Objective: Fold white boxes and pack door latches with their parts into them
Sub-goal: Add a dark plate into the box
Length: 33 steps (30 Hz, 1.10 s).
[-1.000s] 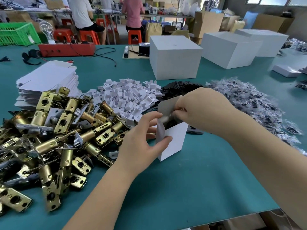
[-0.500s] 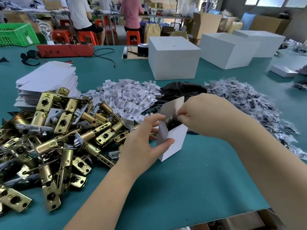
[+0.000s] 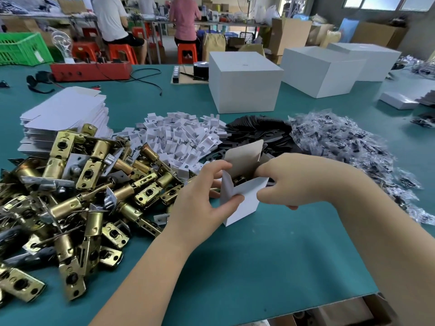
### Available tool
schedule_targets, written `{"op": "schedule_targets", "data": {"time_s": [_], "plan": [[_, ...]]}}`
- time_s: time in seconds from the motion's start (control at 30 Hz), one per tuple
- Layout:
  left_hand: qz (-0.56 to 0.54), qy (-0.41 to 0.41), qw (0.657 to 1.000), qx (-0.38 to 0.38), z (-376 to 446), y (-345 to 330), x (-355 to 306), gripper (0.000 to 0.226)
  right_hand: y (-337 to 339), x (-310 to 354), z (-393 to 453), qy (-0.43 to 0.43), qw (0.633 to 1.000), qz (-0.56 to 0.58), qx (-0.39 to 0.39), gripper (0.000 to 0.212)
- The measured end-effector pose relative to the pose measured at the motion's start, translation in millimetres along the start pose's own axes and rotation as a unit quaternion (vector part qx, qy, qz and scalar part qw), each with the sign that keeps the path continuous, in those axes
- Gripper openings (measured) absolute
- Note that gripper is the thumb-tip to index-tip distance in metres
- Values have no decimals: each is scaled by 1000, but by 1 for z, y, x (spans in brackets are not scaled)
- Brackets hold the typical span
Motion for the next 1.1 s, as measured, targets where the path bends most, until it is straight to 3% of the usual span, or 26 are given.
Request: {"op": "schedule_targets", "data": {"time_s": [0.07, 0.13, 0.17, 0.23, 0.27, 0.3, 0.33, 0.4, 0.47, 0.5, 0.73, 0.87, 1.0, 1.1], "plan": [[0, -4, 1000, -2, 0, 0, 0, 61, 2, 0, 1, 20, 1000, -14, -12, 18], [1, 2, 1000, -1, 1, 1, 2, 62, 8, -9, -4, 40, 996, 46, -64, 22], [1, 6, 1000, 0, 1, 1, 4, 63, 15, -19, -10, 40, 982, 133, -130, 25], [5, 8, 1000, 3, 2, 1, 6, 62, 23, -58, -23, -5, 909, 267, -319, 25], [7, 8, 1000, 3, 2, 1, 7, 60, 22, -83, -27, -56, 881, 252, -395, 23], [6, 9, 1000, 2, 2, 1, 8, 58, 18, -108, -27, -131, 875, 195, -424, 21], [4, 13, 1000, 1, 2, 0, 8, 58, 9, -133, -22, -204, 882, 133, -404, 21], [6, 19, 1000, 1, 2, 0, 9, 60, -15, -170, -7, -304, 907, 56, -288, 34], [12, 21, 1000, 0, 2, 0, 8, 64, -38, -192, 6, -345, 917, 2, -200, 53], [10, 23, 1000, 1, 1, 0, 9, 64, -45, -196, 10, -359, 913, -13, -196, 58], [-36, 42, 998, -15, 3, 3, 17, 64, -57, -209, 15, -385, 864, -6, -324, 47], [-40, 51, 998, -17, 5, 3, 18, 66, -56, -212, 12, -349, 854, 30, -385, 25], [-43, 59, 997, -17, 6, 3, 20, 62, -55, -208, 12, -304, 858, 43, -413, 24], [-45, 65, 997, -20, 6, 3, 21, 57, -55, -207, 13, -278, 884, 41, -373, 27]]}}
Point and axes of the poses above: each hand's wrist, its own z-axis towards the middle knuckle, its own y-axis out of the back of the hand, x = y × z, the point moved 5 cm from there along z, towards the middle knuckle, and after that the axes turned 7 degrees about y, right-handed, at the moved point
